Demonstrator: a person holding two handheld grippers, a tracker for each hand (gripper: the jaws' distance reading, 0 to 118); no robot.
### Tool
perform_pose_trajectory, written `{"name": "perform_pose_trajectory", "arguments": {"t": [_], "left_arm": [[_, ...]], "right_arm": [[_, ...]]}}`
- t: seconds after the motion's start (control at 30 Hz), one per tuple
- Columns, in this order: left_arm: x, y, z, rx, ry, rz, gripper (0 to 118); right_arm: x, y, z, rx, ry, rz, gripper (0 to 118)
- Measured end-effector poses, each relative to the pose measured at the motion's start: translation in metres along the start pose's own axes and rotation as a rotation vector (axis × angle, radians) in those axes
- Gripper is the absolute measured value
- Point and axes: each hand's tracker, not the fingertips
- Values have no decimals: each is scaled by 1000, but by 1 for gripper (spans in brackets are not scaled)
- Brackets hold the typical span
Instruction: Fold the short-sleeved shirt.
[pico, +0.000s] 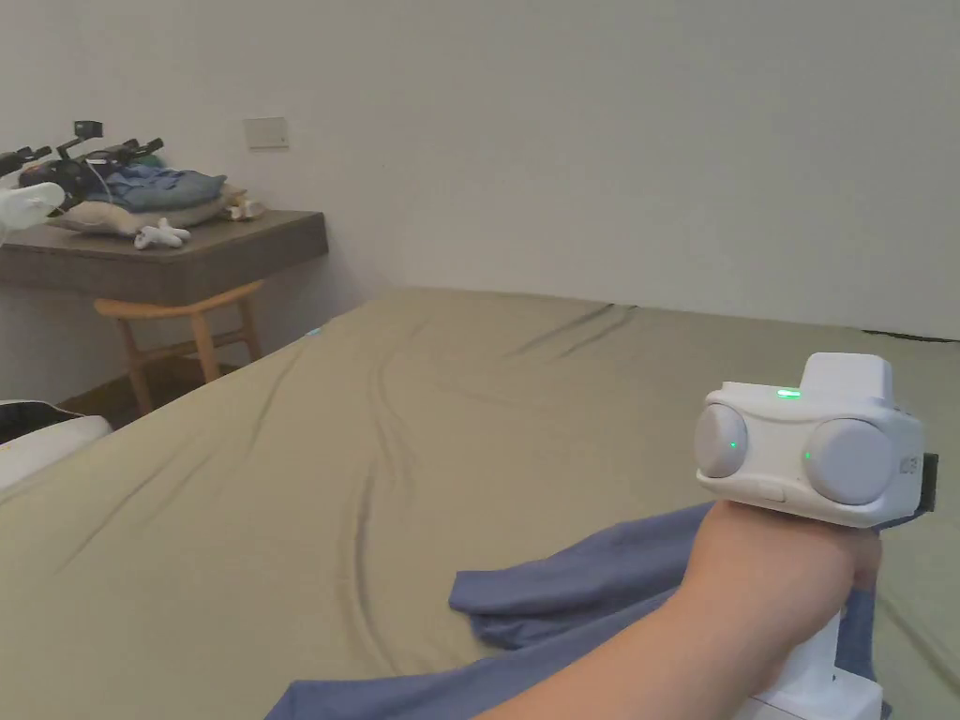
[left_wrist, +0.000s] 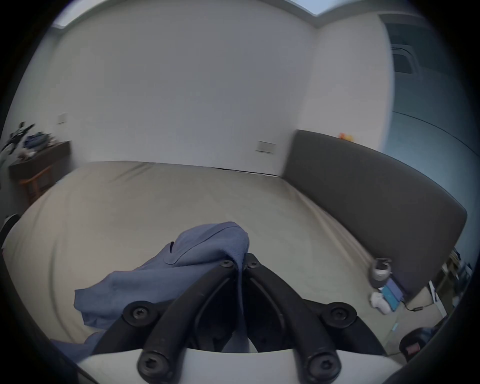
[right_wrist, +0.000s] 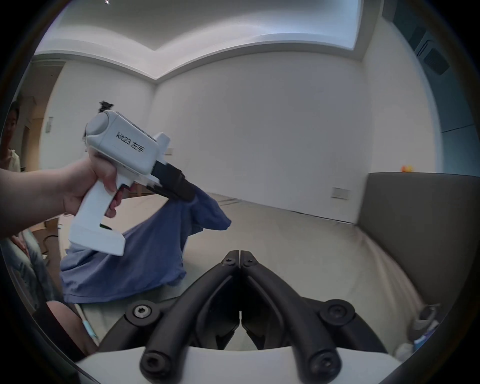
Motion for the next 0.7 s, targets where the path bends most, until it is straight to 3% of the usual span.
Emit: {"name": "perform_pose_trajectory", "arguments": {"t": [0.17, 0.33, 0.37, 0.47, 0.5, 0.7], "left_arm": [[112, -28, -56, -92, -169, -83, 0], [149, -82, -101, -250, -211, -127, 2], [149, -92, -104, -243, -218, -149, 10], [138, -111, -94, -170, -218, -259, 101], [129, -108, -84, -175, -208, -243, 118], [19, -82, 42, 80, -176, -69, 109]], "right_arm": [[40, -22, 39, -51, -124, -11, 0], [53, -40, 55, -92, -171, -39, 0], [54, -43, 57, -95, -176, -42, 0], [53, -49, 55, -103, -180, -52, 0], [51, -51, 54, -102, -179, -54, 0], [37, -48, 36, -78, -146, -69, 0]]}}
